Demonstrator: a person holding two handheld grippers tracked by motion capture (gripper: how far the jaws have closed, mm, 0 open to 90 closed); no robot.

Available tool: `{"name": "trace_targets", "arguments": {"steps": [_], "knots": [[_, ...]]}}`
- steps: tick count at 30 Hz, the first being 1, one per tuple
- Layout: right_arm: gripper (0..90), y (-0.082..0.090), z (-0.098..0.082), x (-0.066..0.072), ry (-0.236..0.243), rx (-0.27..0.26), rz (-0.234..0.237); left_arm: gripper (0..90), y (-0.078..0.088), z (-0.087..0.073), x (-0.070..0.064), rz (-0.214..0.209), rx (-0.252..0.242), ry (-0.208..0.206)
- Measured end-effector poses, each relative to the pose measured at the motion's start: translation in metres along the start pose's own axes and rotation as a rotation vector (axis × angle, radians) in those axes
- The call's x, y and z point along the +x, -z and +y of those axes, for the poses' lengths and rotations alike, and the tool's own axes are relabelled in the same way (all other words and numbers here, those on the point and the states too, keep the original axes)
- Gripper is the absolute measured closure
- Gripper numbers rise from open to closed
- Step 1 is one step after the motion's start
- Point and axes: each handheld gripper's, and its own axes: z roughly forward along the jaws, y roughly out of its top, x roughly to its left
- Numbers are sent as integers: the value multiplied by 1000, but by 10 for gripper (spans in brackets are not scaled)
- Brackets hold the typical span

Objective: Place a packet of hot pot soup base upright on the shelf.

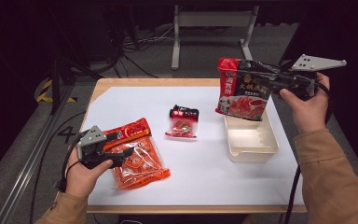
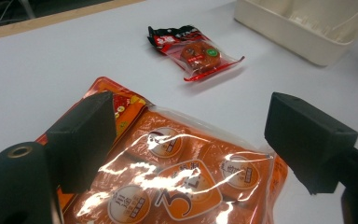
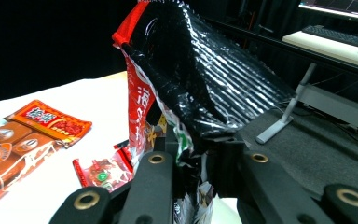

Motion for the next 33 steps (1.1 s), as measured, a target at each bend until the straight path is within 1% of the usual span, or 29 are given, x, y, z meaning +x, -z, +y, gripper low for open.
{"name": "trace_targets", "arguments": {"steps": [2, 3, 6, 7, 8, 10, 14, 15, 18, 19, 21, 23, 24, 27, 28, 29, 33], "knots": [[800, 0, 0, -2, 1, -1, -1, 176, 0, -1, 1, -1, 0, 4], [799, -1, 0, -6, 9, -7, -4, 175, 2, -3, 2, 8, 1, 14], [800, -2, 0, -11, 20, -16, -3, 174, 3, -4, 4, 12, 2, 18], [800, -3, 0, -13, 27, -19, 0, 174, 5, -6, 5, 17, 2, 30], [799, -3, 0, -14, 34, -21, 2, 174, 6, -7, 6, 20, 2, 33], [800, -4, -1, -18, 57, -27, 7, 174, 8, -8, 7, 26, 1, 29], [799, -6, -2, -23, 103, -37, 18, 173, 11, -12, 9, 32, 7, 50], [799, -7, -2, -24, 108, -37, 18, 173, 11, -13, 9, 36, 8, 53], [799, -7, -3, -29, 105, -43, 18, 174, 13, -15, 9, 47, -2, 52], [799, -7, -4, -29, 100, -40, 18, 174, 15, -15, 9, 52, -9, 46], [799, -8, -4, -32, 99, -38, 14, 174, 18, -16, 8, 56, -10, 54], [799, -9, -5, -34, 103, -38, 10, 174, 19, -18, 9, 65, -9, 54], [799, -9, -5, -35, 105, -35, 7, 174, 20, -19, 9, 64, -5, 63], [798, -12, -6, -38, 103, -30, 3, 174, 22, -22, 9, 70, 0, 67], [799, -13, -7, -40, 102, -29, 1, 174, 23, -23, 9, 73, -1, 75], [798, -14, -8, -41, 100, -28, 0, 174, 24, -23, 9, 78, -2, 72], [798, -18, -12, -43, 92, -14, -2, 177, 28, -24, 9, 93, -27, 76]]}}
